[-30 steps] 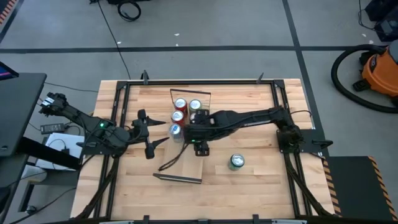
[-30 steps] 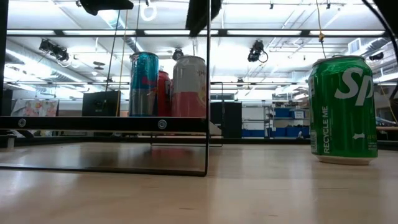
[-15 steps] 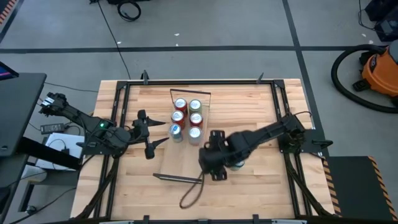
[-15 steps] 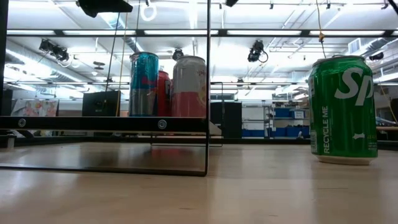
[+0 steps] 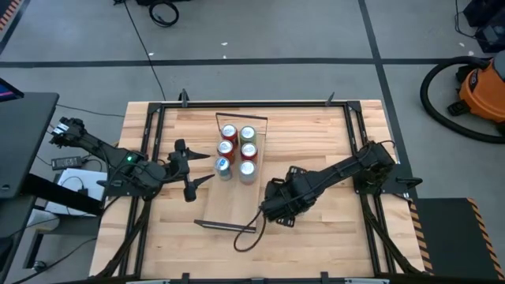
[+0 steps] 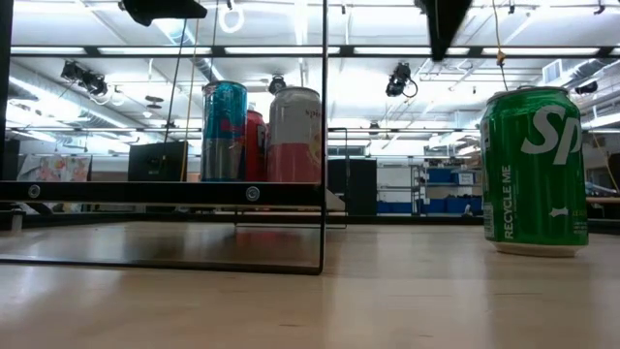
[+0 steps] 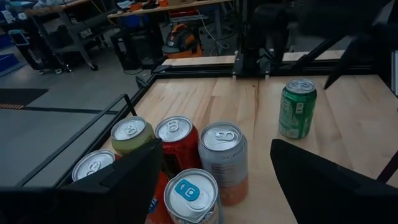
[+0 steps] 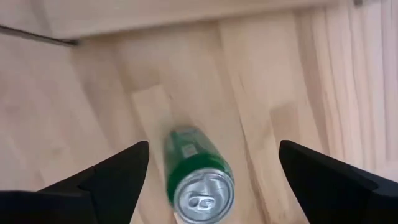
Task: Place canned beverage on shelf
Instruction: Put the green soda can on the shelf
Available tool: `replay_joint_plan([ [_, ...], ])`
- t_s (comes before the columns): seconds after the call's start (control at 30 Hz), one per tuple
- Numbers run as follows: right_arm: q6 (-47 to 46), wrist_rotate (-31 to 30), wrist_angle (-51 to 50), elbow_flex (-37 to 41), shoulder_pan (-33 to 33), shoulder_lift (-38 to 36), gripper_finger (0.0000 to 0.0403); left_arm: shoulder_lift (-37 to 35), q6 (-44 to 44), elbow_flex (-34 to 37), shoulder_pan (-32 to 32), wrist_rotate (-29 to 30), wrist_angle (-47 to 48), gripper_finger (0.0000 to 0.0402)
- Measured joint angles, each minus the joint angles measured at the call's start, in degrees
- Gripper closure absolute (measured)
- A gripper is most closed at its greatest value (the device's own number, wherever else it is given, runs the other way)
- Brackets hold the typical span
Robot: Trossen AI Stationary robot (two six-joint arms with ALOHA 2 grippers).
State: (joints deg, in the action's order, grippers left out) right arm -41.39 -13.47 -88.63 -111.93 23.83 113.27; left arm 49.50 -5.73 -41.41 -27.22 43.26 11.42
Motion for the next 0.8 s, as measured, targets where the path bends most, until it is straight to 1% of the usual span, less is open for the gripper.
replay_joint_plan([
  [0.07, -2.5, 0.8, 0.0, 3.4, -0.3, -0.8, 0.0026, 0.0, 0.5, 0.0, 0.0, 0.0, 0.0, 0.0093],
  [0.3, -9.5, 6.5, 2.3, 14.0, -2.5, -3.4, 0.0004, 0.0, 1.0, 0.0, 0.0, 0.0, 0.0, 0.0093],
  [0.43, -12.3, 9.4, 6.8, 18.1, -3.2, -5.7, 0.0005, 0.0, 1.0, 0.0, 0.0, 0.0, 0.0, 0.0093],
  [0.5, -13.7, 9.6, 8.0, 20.4, -3.3, -7.0, 0.0004, 0.0, 1.0, 0.0, 0.0, 0.0, 0.0, 0.0093],
  [0.67, -17.8, 10.1, 15.2, 28.2, -3.3, -12.4, 0.0004, 0.0, 0.7, 0.0, 0.0, 0.0, 0.7, 0.0093],
  [0.8, -21.7, 12.5, 19.6, 34.5, -3.1, -15.1, 0.0005, 0.0, 0.6, 0.0, 0.0, 0.0, 0.9, 0.0093],
])
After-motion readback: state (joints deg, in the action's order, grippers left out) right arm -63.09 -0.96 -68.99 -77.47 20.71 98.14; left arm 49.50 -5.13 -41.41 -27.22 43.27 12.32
